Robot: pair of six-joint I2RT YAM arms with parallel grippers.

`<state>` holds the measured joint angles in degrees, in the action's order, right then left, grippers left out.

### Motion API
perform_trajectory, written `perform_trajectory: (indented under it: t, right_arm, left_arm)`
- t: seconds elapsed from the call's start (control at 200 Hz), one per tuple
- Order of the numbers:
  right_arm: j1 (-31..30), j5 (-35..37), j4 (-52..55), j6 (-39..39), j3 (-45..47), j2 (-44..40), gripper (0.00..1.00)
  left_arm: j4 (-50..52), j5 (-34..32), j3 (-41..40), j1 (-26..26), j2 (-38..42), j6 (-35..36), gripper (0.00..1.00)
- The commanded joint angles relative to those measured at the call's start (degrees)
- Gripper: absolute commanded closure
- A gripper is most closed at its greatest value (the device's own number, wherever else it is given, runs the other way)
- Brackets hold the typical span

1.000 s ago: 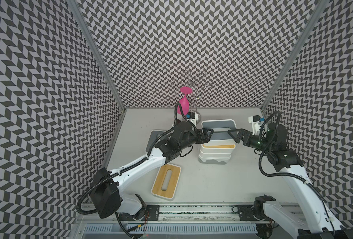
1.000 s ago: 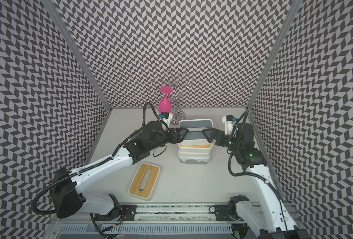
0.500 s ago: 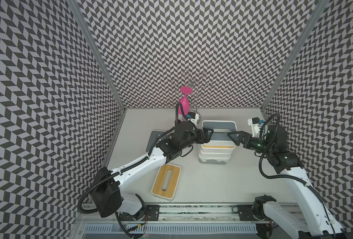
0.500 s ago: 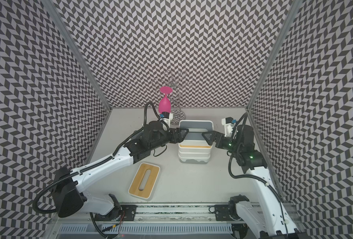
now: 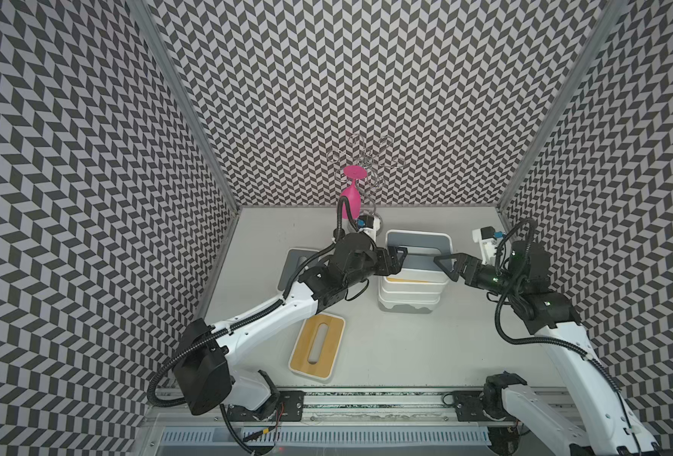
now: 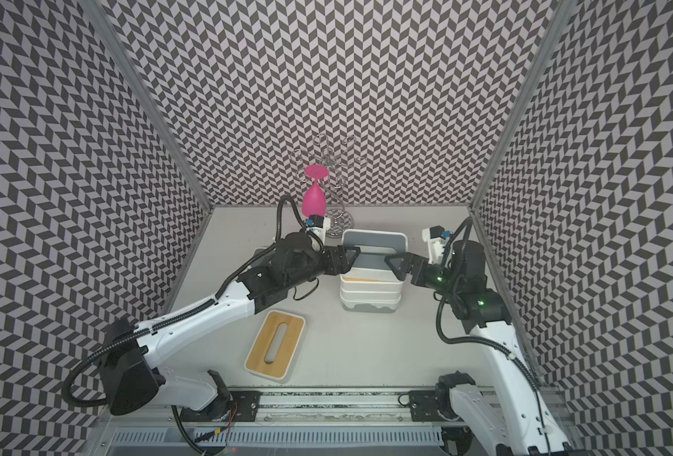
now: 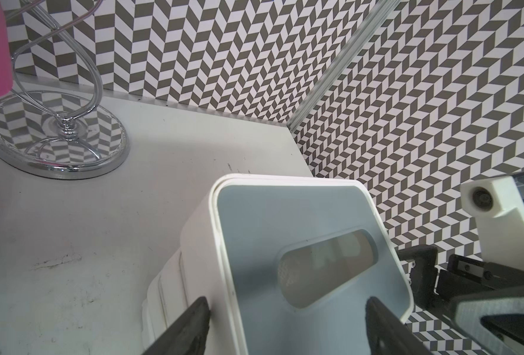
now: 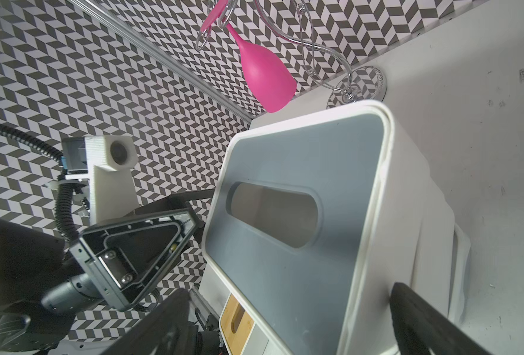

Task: Stack the tissue boxes
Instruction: Place the tissue box at the tissue box.

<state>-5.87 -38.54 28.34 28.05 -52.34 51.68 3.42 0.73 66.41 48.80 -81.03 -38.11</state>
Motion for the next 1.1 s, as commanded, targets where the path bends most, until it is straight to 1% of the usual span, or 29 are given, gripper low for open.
perform_trajectory:
  t: [0.0,0.401,0.586,0.826,1.096]
  right_arm:
    - [-0.7,-2.3,-1.9,-0.4,0.0,-0.8,0.01]
    - [-0.7,0.3,-1.1,-0.9,-0.9,-0.8,0.01]
    - [-0.7,0.2,-1.2,-0.9,-0.9,-0.7,0.01]
    - [-0.8,-0.7,-1.8,-0.8,-0.8,-0.6,0.01]
    - [-1.0,-1.1,-2.1,-0.9,-1.0,-0.1,0.01]
  left_arm:
    - [-0.9,-0.1,-0.8,1.1,2.2,-0.4,0.20]
    - [-0.7,-0.8,-2.2,3.1,3.2,-1.3,0.20]
    - [-0.9,-0.9,-2.8,3.8,3.7,-1.9,0.20]
    - [-0.9,-2.6,-4.3,4.2,5.1,-2.7,0.20]
    - [-1.6,-1.6,-5.2,5.1,5.3,-3.6,0.20]
